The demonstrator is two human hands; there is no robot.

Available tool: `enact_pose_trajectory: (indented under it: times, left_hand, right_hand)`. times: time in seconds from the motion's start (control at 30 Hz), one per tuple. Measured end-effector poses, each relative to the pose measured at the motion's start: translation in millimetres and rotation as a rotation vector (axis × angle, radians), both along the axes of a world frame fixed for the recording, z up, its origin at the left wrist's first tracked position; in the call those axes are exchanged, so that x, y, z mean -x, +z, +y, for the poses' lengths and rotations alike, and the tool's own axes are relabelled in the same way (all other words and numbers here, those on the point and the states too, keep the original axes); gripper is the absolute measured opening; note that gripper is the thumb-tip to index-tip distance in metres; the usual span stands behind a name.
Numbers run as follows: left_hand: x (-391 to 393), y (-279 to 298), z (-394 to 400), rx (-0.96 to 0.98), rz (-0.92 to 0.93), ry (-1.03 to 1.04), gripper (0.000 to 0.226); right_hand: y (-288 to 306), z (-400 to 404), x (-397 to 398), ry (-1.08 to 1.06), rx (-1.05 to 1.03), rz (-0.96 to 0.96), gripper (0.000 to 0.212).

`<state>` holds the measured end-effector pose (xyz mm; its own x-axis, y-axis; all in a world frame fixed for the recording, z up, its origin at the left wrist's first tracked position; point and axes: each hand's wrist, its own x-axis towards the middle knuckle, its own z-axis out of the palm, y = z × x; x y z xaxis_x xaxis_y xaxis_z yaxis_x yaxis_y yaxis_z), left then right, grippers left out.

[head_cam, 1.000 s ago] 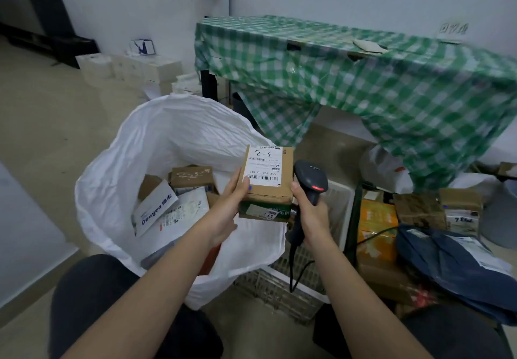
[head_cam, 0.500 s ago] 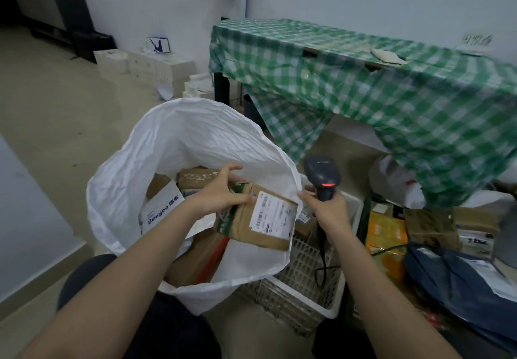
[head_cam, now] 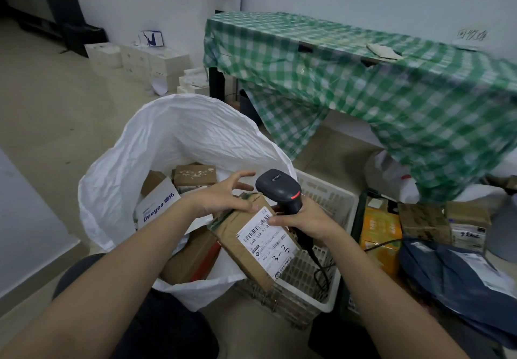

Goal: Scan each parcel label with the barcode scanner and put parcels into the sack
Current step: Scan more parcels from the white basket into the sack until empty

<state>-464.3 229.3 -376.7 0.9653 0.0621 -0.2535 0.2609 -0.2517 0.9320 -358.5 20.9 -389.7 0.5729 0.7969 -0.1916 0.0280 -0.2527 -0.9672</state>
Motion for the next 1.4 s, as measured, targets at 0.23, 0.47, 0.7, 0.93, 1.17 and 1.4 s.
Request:
enact_pose_trajectory:
  times: [0.23,0.47,0.7,0.93,1.17,1.4]
  left_hand:
    - [-12,-46,-22,-0.145,0.027,0.076,0.083]
    - [-32,-92,-28,-0.279,0.031,0.093,0.083]
    - [-53,-115,-4,-0.231,0.072,0.162,0.072]
    - [-60,-115,18,-0.547,0.197,0.249,0.066]
    - [-1,-130,30,0.063,0.312,0.271,0.047]
    - [24,-152,31,0.127,0.197,0.472,0.074]
  right_hand:
    - [-39,-13,7,-0.237,0.125,0.019,0.041]
    - [-93,-1,20,-0.486,0.141,0.074,0.024]
    - [-126,33,18,-0.630,0.096,0.083,0.029]
    - [-141,59,12,-0.663,0.074,-0.002,0.041]
    - [-136,83,14,-0.581,0.193,-0.127,0.039]
    - [-116,66,11,-0.518,0.214,-0.187,0.026]
